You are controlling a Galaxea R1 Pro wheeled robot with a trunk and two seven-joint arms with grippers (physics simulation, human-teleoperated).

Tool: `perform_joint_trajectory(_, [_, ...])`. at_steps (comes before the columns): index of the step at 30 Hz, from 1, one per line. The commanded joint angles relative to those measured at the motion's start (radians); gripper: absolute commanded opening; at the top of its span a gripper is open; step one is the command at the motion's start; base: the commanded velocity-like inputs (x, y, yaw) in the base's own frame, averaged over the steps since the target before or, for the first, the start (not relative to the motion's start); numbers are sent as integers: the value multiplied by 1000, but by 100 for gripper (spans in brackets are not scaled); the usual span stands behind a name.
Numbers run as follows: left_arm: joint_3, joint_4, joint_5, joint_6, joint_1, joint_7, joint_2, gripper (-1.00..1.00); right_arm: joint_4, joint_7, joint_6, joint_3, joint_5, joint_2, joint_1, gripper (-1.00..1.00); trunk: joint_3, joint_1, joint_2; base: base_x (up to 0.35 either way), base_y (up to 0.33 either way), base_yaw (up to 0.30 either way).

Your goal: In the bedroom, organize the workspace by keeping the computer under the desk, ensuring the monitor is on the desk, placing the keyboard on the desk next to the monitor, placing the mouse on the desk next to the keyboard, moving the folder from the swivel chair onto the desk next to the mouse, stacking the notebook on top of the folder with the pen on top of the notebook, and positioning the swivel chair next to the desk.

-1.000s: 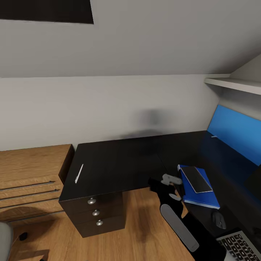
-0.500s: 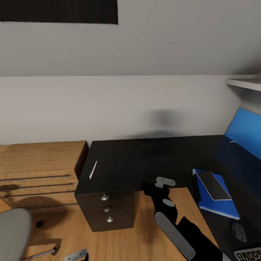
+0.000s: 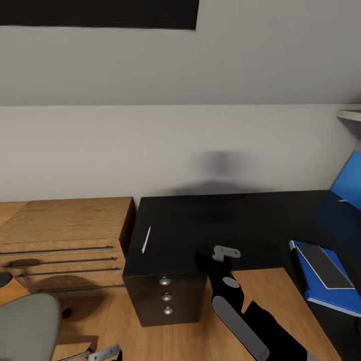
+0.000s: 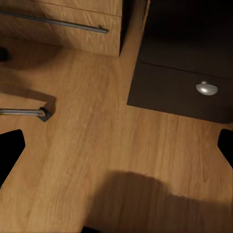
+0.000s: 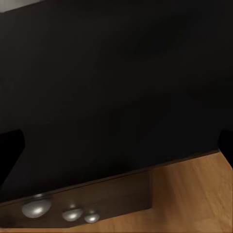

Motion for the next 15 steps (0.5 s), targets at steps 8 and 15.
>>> perform_joint_trajectory(8, [-4, 1, 11, -3, 0, 6, 1, 100, -1, -7, 6, 4, 19, 0, -1, 100, -1, 1, -1, 163, 67, 118])
perform_joint_trajectory(15, [-4, 1, 11, -2, 0, 7, 1, 100, 2, -7, 5, 4, 34, 2, -1, 100, -1, 1, -1, 21, 8, 256])
